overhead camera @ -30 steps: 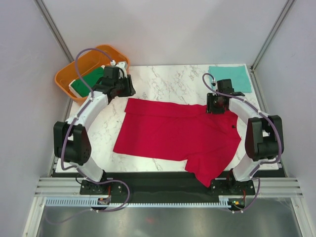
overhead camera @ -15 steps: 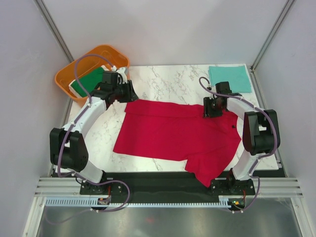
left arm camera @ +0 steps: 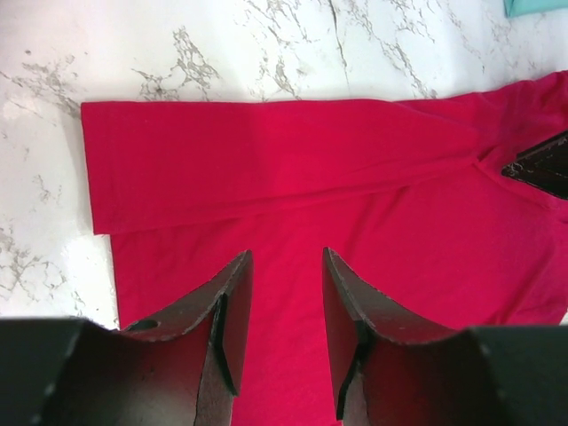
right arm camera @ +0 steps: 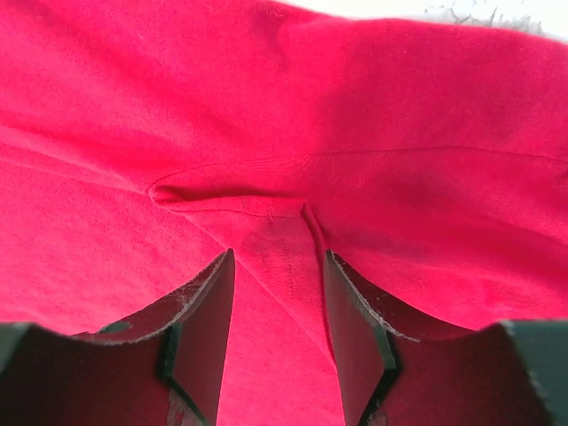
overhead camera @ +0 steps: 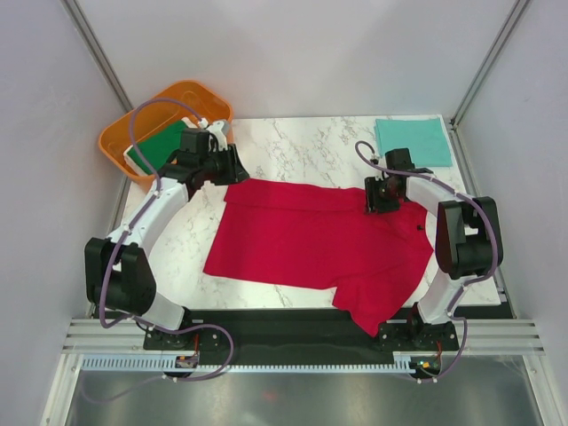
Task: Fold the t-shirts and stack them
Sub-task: Fold the tshirt
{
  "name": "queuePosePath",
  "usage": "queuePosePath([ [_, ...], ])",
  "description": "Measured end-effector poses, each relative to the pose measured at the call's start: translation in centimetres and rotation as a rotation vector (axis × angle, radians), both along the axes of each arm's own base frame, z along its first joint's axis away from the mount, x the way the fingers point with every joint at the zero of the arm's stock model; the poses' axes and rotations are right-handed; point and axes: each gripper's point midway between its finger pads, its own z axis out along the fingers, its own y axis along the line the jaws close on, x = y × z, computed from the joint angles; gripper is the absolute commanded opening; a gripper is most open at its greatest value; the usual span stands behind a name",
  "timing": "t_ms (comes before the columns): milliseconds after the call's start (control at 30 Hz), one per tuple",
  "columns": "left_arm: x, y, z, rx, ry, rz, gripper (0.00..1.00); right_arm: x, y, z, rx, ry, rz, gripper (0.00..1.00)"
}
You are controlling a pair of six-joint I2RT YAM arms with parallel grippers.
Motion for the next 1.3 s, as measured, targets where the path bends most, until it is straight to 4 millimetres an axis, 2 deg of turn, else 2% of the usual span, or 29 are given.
queuePosePath([
  [467,-1.0,-1.3,-0.6,-0.027,0.023,-0.049,0.45,-0.2,0.2,-0.7,0.0,0.019,0.015,0.54],
  [667,-1.0,-1.3,-0.6,-0.031,0.024,-0.053,0.46,-1.3,1.3,-0.4,-0.008,0.041,0.044,0.54],
  [800,-1.1,-1.5,-0.6,-0.038,0.029,-0.056,0.45,-2.5,3.0,1.1,-0.032,0.021,0.074,0.54],
  [967,-1.4,-1.9,-0.8,-0.044,0.037,-0.066,0.46,-6.0,5.5,3.2,-0.041,0.016,0.107,0.54],
  [1133,-2.1,-3.1,-1.1,-0.052,0.045,-0.101,0.46,-6.5,4.5,6.9,-0.048,-0.063,0.018,0.52],
  [1233,-2.6,-3.7,-1.3,-0.058,0.052,-0.121,0.46,-5.7,3.0,8.4,-0.092,-0.119,-0.086,0.52],
  [1300,-2.8,-4.3,-1.3,-0.06,0.051,-0.137,0.46,-5.0,1.7,8.8,-0.128,-0.134,-0.172,0.51],
])
